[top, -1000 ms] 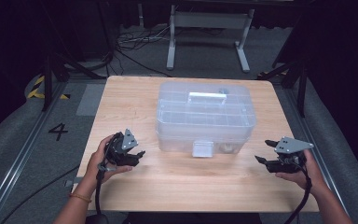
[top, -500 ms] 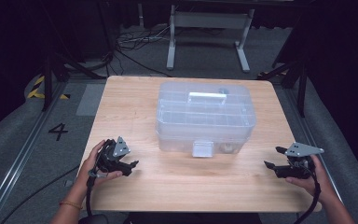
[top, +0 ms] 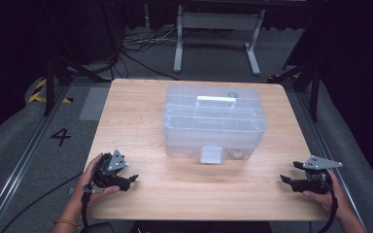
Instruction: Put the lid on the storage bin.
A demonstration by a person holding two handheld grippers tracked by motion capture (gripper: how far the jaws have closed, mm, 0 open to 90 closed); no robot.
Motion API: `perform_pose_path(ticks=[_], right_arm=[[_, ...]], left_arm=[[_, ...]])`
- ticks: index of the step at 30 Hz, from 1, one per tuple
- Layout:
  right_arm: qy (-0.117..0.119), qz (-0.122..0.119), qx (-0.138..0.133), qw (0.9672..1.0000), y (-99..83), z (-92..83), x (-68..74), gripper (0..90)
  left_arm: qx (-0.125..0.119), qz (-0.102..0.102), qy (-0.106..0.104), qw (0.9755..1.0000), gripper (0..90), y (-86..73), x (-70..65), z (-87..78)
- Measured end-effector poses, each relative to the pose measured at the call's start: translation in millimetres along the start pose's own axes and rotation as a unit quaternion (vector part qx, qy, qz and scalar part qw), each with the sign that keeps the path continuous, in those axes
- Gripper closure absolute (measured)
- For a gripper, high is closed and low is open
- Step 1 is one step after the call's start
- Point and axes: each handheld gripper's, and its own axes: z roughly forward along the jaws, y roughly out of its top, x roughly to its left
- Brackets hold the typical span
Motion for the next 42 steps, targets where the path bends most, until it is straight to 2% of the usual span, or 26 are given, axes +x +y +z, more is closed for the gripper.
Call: perform_pose_path(ticks=[3, 7, 9, 10, 11, 28, 30, 42], right_arm=[[0.001, 0.013, -0.004, 0.9999, -7.4, 0.0, -2.2, 21.0], [0.005, 0.03, -0.012, 0.9995, -14.6, 0.5, -4.0, 20.9], [0.004, 0.031, -0.014, 0.9994, -15.9, -0.2, -4.0, 20.8], [0.006, 0.033, -0.014, 0.9993, -16.4, -0.1, -4.2, 20.8], [0.007, 0.036, -0.014, 0.9992, -16.4, 0.2, -4.6, 20.6], [0.011, 0.037, -0.013, 0.9992, -16.4, 1.0, -6.1, 19.7], [0.011, 0.038, -0.013, 0.9992, -16.3, 1.0, -6.1, 19.6], [0.012, 0.038, -0.012, 0.9991, -16.1, 1.2, -6.1, 19.4]], left_arm=[[0.003, -0.008, -0.01, 0.9999, 16.7, -8.1, 0.1, 0.4], [-0.012, -0.03, -0.019, 0.9993, 16.4, -17.0, 1.1, -1.1], [-0.021, -0.051, -0.027, 0.9981, 16.0, -21.7, 3.0, -0.2], [-0.025, -0.068, -0.034, 0.9968, 15.0, -23.9, 4.1, 0.5], [-0.024, -0.073, -0.032, 0.9966, 14.9, -24.4, 4.8, 0.4], [-0.022, -0.085, -0.013, 0.996, 14.0, -23.8, 2.2, 0.4], [-0.021, -0.091, -0.014, 0.9956, 13.4, -23.4, 1.5, 1.1], [-0.019, -0.093, -0.014, 0.9954, 12.0, -22.7, 1.3, 1.6]])
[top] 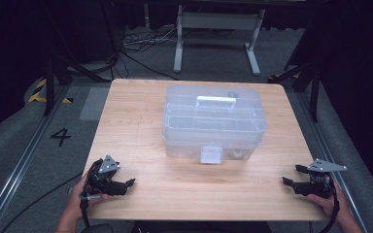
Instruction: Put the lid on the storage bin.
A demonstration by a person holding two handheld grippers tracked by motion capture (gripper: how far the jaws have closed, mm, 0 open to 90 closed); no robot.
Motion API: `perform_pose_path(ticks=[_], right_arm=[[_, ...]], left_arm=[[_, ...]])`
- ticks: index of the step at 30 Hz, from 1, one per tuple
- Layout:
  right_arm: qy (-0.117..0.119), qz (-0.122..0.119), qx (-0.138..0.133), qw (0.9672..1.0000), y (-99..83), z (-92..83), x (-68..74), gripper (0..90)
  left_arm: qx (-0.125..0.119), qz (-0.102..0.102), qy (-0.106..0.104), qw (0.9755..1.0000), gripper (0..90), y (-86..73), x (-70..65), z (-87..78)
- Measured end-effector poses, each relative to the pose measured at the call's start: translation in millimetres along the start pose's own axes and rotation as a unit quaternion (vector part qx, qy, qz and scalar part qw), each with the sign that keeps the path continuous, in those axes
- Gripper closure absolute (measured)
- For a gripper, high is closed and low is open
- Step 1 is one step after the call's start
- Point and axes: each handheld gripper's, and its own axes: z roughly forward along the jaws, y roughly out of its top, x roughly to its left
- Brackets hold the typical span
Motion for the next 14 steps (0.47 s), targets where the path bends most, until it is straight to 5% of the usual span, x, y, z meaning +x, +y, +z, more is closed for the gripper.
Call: perform_pose_path(ticks=[14], right_arm=[[-0.01, 0.009, 0.006, 0.9999, 0.8, 1.3, -0.7, 13.8]], left_arm=[[0.0, 0.0, 0.001, 1.0, 11.5, 0.2, 0.1, 0.2]])
